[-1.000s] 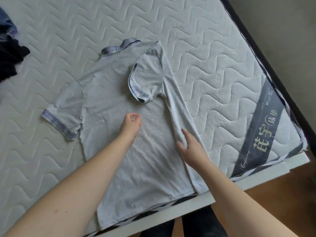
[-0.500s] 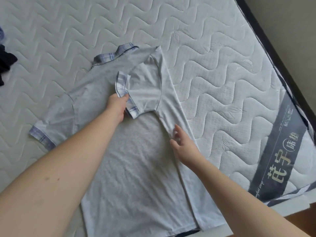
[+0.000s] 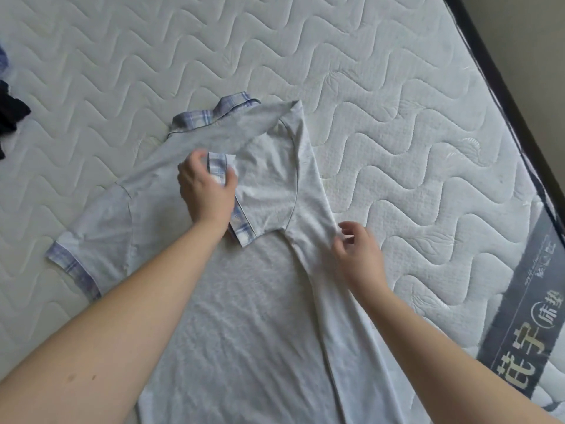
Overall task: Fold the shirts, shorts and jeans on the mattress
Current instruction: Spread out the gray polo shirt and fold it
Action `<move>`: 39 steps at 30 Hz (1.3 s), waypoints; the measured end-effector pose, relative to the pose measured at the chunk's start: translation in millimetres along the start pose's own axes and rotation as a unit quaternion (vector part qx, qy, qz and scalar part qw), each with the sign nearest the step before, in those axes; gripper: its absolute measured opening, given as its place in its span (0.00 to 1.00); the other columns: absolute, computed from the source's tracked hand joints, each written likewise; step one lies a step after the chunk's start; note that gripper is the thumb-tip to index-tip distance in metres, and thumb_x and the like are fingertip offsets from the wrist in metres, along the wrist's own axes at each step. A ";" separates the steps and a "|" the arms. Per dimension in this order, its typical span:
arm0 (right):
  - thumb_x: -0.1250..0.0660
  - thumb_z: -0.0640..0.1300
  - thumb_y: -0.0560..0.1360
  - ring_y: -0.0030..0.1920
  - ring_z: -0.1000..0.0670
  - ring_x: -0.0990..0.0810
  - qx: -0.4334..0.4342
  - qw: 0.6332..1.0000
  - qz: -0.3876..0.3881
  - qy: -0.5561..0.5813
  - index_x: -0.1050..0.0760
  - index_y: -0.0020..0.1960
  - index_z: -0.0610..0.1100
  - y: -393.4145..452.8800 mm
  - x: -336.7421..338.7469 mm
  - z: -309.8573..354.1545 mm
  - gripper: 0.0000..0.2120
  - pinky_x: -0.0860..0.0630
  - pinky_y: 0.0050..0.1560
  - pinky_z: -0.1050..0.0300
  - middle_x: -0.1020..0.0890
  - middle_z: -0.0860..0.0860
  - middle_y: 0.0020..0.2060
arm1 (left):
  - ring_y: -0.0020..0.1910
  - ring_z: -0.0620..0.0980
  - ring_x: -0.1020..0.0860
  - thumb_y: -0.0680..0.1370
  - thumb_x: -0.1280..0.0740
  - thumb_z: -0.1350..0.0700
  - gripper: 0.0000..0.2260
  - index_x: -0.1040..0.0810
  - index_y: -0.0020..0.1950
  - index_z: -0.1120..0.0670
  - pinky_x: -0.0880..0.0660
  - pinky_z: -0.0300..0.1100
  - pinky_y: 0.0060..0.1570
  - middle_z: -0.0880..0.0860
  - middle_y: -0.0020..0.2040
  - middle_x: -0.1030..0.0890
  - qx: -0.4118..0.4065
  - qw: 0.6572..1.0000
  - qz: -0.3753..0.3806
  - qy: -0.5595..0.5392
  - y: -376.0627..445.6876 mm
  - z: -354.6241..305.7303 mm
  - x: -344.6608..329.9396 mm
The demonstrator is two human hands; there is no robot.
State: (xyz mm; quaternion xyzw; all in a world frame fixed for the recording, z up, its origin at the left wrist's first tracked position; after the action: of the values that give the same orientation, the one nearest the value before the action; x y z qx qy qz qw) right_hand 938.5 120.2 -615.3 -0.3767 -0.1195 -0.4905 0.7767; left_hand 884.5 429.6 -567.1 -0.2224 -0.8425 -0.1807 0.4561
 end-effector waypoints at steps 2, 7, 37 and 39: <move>0.34 0.45 0.76 0.53 0.52 0.23 -0.008 0.999 0.021 -0.024 0.27 0.64 0.46 12.6 -1.4 1.0 0.16 0.29 0.54 0.57 0.24 0.51 0.54 | 0.59 0.60 0.27 0.76 0.31 0.53 0.20 0.27 0.65 0.59 0.35 0.48 0.58 0.59 0.59 0.24 -0.078 0.996 0.052 0.008 12.9 -34.2 -17.9; 0.33 0.56 0.75 0.54 0.49 0.24 -0.036 0.986 0.078 -0.143 0.26 0.55 0.50 34.2 -5.0 0.9 0.13 0.31 0.49 0.56 0.27 0.53 0.50 | 0.67 0.57 0.30 0.80 0.36 0.46 0.21 0.30 0.70 0.54 0.33 0.48 0.64 0.55 0.67 0.26 -0.123 0.957 0.251 0.080 42.1 -101.1 -91.4; 0.37 0.49 0.80 0.48 0.49 0.25 -0.049 0.979 0.163 -0.115 0.20 0.47 0.47 56.5 -3.5 -8.1 0.09 0.34 0.44 0.58 0.23 0.53 0.42 | 0.65 0.59 0.26 0.72 0.29 0.36 0.36 0.28 0.72 0.56 0.30 0.49 0.66 0.57 0.66 0.24 -0.064 0.856 0.447 0.249 101.7 -129.4 -146.0; 0.36 0.49 0.80 0.43 0.51 0.25 -0.048 0.979 0.167 -0.109 0.21 0.45 0.47 56.8 -3.1 -7.9 0.09 0.34 0.38 0.60 0.23 0.56 0.38 | 0.63 0.58 0.24 0.75 0.29 0.41 0.27 0.24 0.68 0.56 0.28 0.45 0.62 0.57 0.63 0.21 -0.065 0.890 0.408 0.192 99.0 -134.5 -147.4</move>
State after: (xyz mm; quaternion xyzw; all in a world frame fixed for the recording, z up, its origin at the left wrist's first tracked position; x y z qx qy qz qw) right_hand 983.9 130.0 -649.0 -0.4792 -0.1152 -0.3148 0.8111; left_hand 1102.0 413.1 -612.4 -0.5368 -0.5600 -0.0724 0.6269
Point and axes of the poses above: each hand's wrist, its own y-axis towards the middle knuckle, its own x-axis out of the back of the hand, z = x × y, the point moved 7 cm from there along y, towards the middle knuckle
